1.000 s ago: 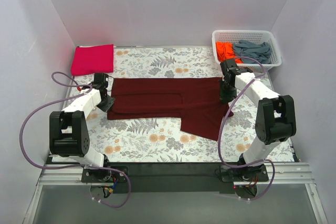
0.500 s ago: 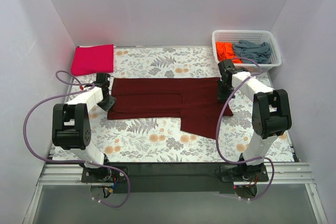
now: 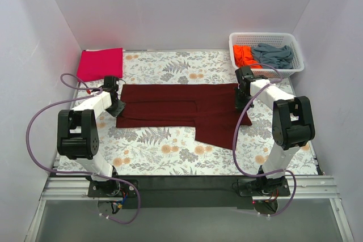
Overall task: Fold and stack the t-shirts
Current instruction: Fold the tshirt
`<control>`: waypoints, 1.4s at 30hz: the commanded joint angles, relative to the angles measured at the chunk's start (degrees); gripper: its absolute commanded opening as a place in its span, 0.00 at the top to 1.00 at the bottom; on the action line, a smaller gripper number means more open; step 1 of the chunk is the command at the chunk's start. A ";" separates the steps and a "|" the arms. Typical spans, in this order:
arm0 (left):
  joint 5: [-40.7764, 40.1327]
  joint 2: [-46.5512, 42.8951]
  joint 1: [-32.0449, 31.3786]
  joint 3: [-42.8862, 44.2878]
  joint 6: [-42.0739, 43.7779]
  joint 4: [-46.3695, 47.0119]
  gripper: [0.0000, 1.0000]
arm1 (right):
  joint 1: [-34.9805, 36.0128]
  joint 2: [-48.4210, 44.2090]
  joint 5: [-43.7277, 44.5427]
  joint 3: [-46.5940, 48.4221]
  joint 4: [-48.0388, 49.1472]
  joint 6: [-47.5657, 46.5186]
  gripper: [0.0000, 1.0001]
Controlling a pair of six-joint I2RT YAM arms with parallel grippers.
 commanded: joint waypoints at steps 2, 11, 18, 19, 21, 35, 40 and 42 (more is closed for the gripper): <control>-3.04 0.53 0.40 1.33 0.47 1.61 0.99 | -0.86 0.37 3.23 -1.22 1.96 -0.11 0.93; -2.33 -3.75 0.40 0.80 1.16 1.52 0.49 | -0.95 -4.36 1.12 -1.66 1.97 0.42 0.64; -4.09 -16.06 0.14 -1.31 5.12 0.12 0.20 | -0.25 -16.47 -1.60 -7.37 0.83 0.24 0.42; -4.27 -17.47 -0.12 -1.83 5.91 -0.06 0.17 | 0.19 -17.89 -2.82 -8.77 0.74 0.42 0.42; -4.88 -21.16 -0.91 -3.24 7.66 -0.76 0.11 | 1.85 -22.10 -4.15 -13.07 0.82 0.68 0.41; -4.09 -32.25 -7.33 -15.46 12.86 3.98 0.08 | 26.81 -28.73 -1.26 -27.24 1.97 10.61 0.41; -4.44 -31.99 -7.59 -16.95 12.68 4.95 0.08 | 31.04 -24.24 2.09 -26.45 2.67 12.72 0.41; -4.71 -31.90 -7.59 -16.87 12.68 4.95 0.08 | 31.91 -21.96 2.79 -26.01 2.93 13.16 0.42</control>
